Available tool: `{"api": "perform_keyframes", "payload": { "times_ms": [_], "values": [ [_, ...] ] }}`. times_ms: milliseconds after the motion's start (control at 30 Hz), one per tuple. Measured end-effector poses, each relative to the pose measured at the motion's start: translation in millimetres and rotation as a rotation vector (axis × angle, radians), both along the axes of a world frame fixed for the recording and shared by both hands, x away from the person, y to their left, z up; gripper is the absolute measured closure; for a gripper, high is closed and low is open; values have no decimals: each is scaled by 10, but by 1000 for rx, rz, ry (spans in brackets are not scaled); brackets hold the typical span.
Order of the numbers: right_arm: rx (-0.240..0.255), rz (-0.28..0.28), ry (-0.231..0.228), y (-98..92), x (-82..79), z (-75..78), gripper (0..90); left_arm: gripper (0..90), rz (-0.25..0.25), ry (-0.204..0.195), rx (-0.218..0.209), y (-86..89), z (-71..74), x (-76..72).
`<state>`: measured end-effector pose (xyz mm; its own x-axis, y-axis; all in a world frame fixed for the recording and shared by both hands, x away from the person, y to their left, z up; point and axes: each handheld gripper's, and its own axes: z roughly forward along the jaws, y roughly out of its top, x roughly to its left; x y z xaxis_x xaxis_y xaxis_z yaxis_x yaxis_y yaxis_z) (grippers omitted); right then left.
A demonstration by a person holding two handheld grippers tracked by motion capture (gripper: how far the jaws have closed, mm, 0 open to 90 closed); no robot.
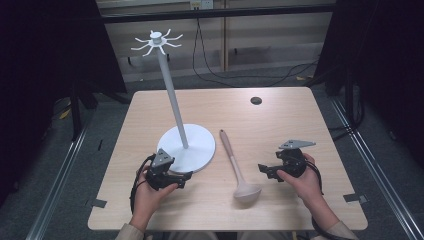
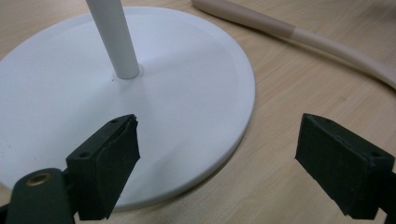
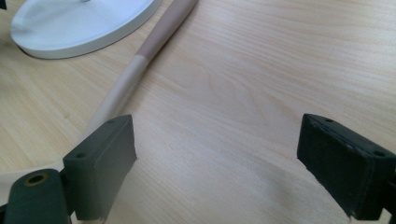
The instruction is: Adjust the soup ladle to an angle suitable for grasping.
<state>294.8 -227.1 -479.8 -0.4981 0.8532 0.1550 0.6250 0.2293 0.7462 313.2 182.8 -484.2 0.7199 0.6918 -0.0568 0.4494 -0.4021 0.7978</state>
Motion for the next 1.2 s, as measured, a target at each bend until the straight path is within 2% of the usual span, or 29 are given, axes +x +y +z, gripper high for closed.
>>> {"api": "perform_keyframes", "payload": {
  "times_ms": [200,367,567,633,700,733,767,800,833,867,900,967,1067,1100,1133,1200],
  "values": [
    [-6,1,6,0,5,-30,119,132,0,1,6,12,0,-2],
    [8,11,2,34,17,-13,128,131,10,4,5,25,-6,-11],
    [14,40,0,112,47,1,174,132,19,3,12,46,-1,-23],
    [6,51,-16,157,71,19,246,132,26,2,10,68,-5,-31],
    [6,57,-19,179,79,24,272,132,28,4,4,79,-6,-33],
    [-11,68,-17,246,91,33,352,132,32,5,0,83,-6,-36],
    [-11,68,-17,246,91,33,352,132,29,1,11,95,-2,-37],
    [-21,69,-13,270,93,34,386,132,34,1,2,97,-4,-39],
    [-32,81,-13,316,100,32,430,132,35,0,1,101,-3,-41],
    [-64,98,-2,390,108,28,574,132,34,2,2,109,-2,-42],
    [-64,98,-2,390,108,28,574,132,34,2,2,109,-2,-42],
    [-90,124,-10,455,129,9,653,131,39,2,-1,110,-5,-45],
    [-64,146,39,545,188,-32,790,132,37,5,-1,111,-9,-45],
    [-64,146,39,545,188,-32,790,132,37,5,-1,111,-9,-45],
    [-95,175,41,576,219,-55,824,132,38,5,-2,106,-9,-46],
    [-100,180,42,601,230,-66,841,132,34,7,0,108,-11,-45]
  ]
}}
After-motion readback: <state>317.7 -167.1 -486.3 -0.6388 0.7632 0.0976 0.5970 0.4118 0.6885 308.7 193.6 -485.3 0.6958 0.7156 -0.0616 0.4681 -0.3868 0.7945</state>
